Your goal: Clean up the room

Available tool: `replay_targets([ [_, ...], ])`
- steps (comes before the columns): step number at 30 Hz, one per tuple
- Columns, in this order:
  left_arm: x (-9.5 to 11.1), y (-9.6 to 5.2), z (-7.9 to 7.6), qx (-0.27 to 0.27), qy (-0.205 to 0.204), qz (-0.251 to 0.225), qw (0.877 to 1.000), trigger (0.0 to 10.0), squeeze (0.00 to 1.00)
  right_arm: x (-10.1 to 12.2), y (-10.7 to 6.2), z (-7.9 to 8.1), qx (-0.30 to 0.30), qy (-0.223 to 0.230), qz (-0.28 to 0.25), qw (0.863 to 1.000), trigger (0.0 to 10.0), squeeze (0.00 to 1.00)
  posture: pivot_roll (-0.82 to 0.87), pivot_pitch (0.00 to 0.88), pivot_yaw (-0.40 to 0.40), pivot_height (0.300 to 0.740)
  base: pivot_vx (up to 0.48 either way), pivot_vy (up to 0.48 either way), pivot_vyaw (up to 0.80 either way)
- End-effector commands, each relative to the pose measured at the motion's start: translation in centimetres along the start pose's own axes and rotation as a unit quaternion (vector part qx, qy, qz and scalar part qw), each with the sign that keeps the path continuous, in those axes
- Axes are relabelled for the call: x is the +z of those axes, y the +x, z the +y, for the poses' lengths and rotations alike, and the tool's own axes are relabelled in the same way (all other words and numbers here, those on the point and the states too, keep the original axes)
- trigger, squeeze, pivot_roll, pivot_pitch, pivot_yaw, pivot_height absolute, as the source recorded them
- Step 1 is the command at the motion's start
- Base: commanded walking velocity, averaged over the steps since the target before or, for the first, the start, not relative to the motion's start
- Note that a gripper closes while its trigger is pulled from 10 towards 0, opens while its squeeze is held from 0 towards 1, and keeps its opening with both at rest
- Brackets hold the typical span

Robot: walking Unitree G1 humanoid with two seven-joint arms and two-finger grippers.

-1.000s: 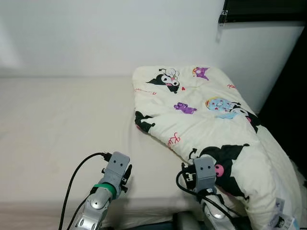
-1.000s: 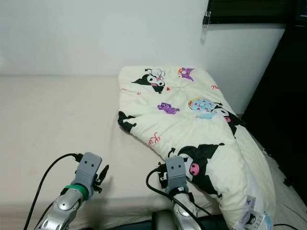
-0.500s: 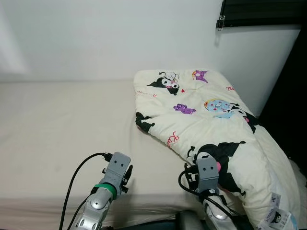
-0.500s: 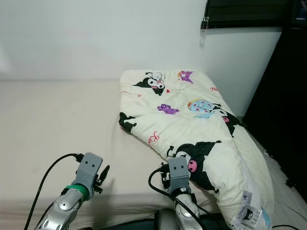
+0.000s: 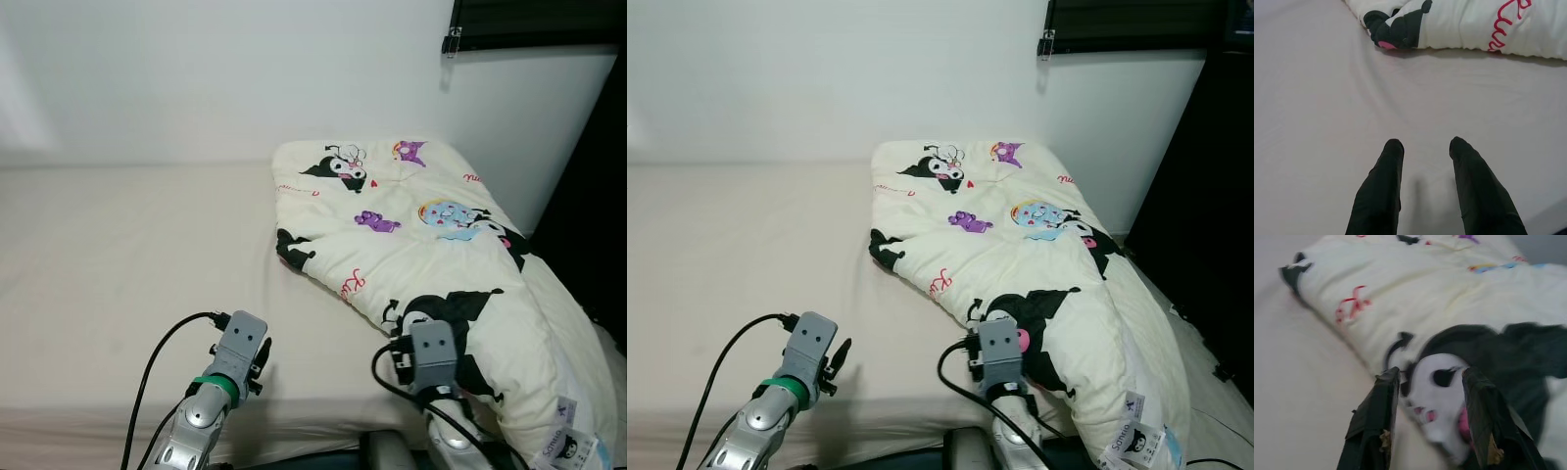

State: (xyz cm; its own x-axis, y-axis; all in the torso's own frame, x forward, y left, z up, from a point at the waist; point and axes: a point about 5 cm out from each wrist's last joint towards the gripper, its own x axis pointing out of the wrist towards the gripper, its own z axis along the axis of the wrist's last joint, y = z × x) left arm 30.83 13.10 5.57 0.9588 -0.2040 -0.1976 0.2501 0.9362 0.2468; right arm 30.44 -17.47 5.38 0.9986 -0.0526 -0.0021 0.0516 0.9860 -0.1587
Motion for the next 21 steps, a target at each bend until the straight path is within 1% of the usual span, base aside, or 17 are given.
replay_targets([
  [1, -0.9, -0.6, 0.1, -0.006, 0.007, 0.017, 1.000, 10.0, 0.00, -0.1, -0.2, -4.4, -0.073, -0.009, 0.001, 0.997, 10.0, 0.00, -0.14, 0.063, 0.107, 0.595, 0.000, 0.000, 0.00],
  [2, -1.0, -0.8, 0.1, -0.007, 0.008, 0.018, 1.000, 10.0, 0.00, 0.5, -0.2, -6.7, -0.104, -0.013, -0.011, 0.994, 10.0, 0.26, -0.14, 0.072, 0.108, 0.595, 0.000, 0.000, 0.00],
  [3, -1.1, -0.9, 0.1, -0.008, 0.009, 0.019, 1.000, 10.0, 0.00, 0.9, -0.2, -8.0, -0.121, -0.015, -0.020, 0.992, 10.0, 0.26, -0.14, 0.075, 0.108, 0.595, 0.000, 0.000, 0.00],
  [4, -1.1, -0.9, 0.1, -0.008, 0.009, 0.019, 1.000, 10.0, 0.00, 1.4, -0.1, -8.9, -0.131, -0.019, -0.030, 0.991, 10.0, 0.96, -0.14, 0.075, 0.108, 0.595, 0.000, 0.000, 0.00],
  [5, -1.2, -1.0, 0.2, -0.007, 0.008, 0.021, 1.000, 10.0, 0.00, 2.4, 0.0, -10.5, -0.144, -0.019, -0.050, 0.988, 10.0, 1.00, -0.14, 0.084, 0.107, 0.595, 0.000, 0.000, 0.00],
  [6, -1.2, -1.0, 0.2, -0.007, 0.008, 0.021, 1.000, 10.0, 0.00, 2.7, 0.0, -10.9, -0.148, -0.020, -0.056, 0.987, 10.0, 1.00, -0.14, 0.084, 0.107, 0.595, 0.000, 0.000, 0.00],
  [8, -1.3, -1.1, 0.3, -0.006, 0.009, 0.023, 1.000, 10.0, 0.00, 3.5, -0.1, -12.6, -0.176, -0.023, -0.068, 0.982, 10.0, 1.00, -0.14, 0.098, 0.106, 0.595, 0.000, 0.000, 0.00],
  [11, -1.3, -1.2, 0.3, -0.006, 0.009, 0.023, 1.000, 10.0, 0.00, 3.8, -0.1, -13.2, -0.188, -0.025, -0.072, 0.979, 10.0, 1.00, -0.14, 0.098, 0.106, 0.595, 0.000, 0.000, 0.00],
  [12, -1.5, -1.4, 0.5, -0.004, 0.010, 0.027, 1.000, 10.0, 0.00, 4.4, -0.3, -15.1, -0.209, -0.016, -0.075, 0.975, 10.0, 1.00, -0.13, 0.115, 0.113, 0.595, 0.000, 0.000, 0.00],
  [13, -1.5, -1.5, 0.5, -0.004, 0.010, 0.028, 1.000, 10.0, 0.00, 4.5, -0.3, -15.7, -0.214, -0.009, -0.074, 0.974, 10.0, 1.00, -0.13, 0.115, 0.113, 0.595, 0.000, 0.000, 0.00],
  [15, -1.6, -1.6, 0.6, -0.004, 0.012, 0.030, 0.999, 10.0, 0.00, 4.1, 0.1, -15.5, -0.179, 0.044, -0.057, 0.981, 10.0, 1.00, -0.13, 0.123, 0.117, 0.595, 0.000, 0.000, 0.00],
  [16, -1.6, -1.6, 0.7, -0.005, 0.013, 0.031, 0.999, 10.0, 0.00, 3.7, 0.5, -14.9, -0.150, 0.085, -0.045, 0.984, 10.0, 0.00, -0.13, 0.132, 0.122, 0.595, 0.000, 0.000, 0.00],
  [17, -1.6, -1.6, 0.7, -0.005, 0.013, 0.031, 0.999, 10.0, 0.00, 3.7, 0.5, -14.9, -0.150, 0.085, -0.045, 0.984, 10.0, 0.00, -0.13, 0.132, 0.122, 0.595, 0.000, 0.000, 0.00],
  [18, -1.6, -1.7, 0.8, -0.006, 0.015, 0.031, 0.999, 10.0, 0.00, 3.0, 0.9, -13.9, -0.104, 0.140, -0.028, 0.984, 10.0, 0.00, -0.12, 0.140, 0.126, 0.595, 0.000, 0.000, 0.00],
  [19, -1.6, -1.8, 0.9, -0.006, 0.016, 0.032, 0.999, 10.0, 0.00, 2.7, 1.0, -13.6, -0.098, 0.148, -0.016, 0.984, 10.0, 0.00, -0.12, 0.147, 0.126, 0.595, 0.000, 0.000, 0.00],
  [20, -1.6, -1.8, 0.9, -0.006, 0.016, 0.032, 0.999, 10.0, 0.00, 2.7, 1.0, -13.6, -0.098, 0.148, -0.016, 0.984, 10.0, 0.00, -0.12, 0.147, 0.126, 0.595, 0.000, 0.000, 0.00],
  [21, -1.6, -1.9, 1.1, -0.005, 0.017, 0.032, 0.999, 10.0, 0.00, 2.2, 0.9, -13.6, -0.106, 0.144, -0.001, 0.984, 10.0, 0.00, -0.11, 0.152, 0.127, 0.595, 0.000, 0.000, 0.00],
])
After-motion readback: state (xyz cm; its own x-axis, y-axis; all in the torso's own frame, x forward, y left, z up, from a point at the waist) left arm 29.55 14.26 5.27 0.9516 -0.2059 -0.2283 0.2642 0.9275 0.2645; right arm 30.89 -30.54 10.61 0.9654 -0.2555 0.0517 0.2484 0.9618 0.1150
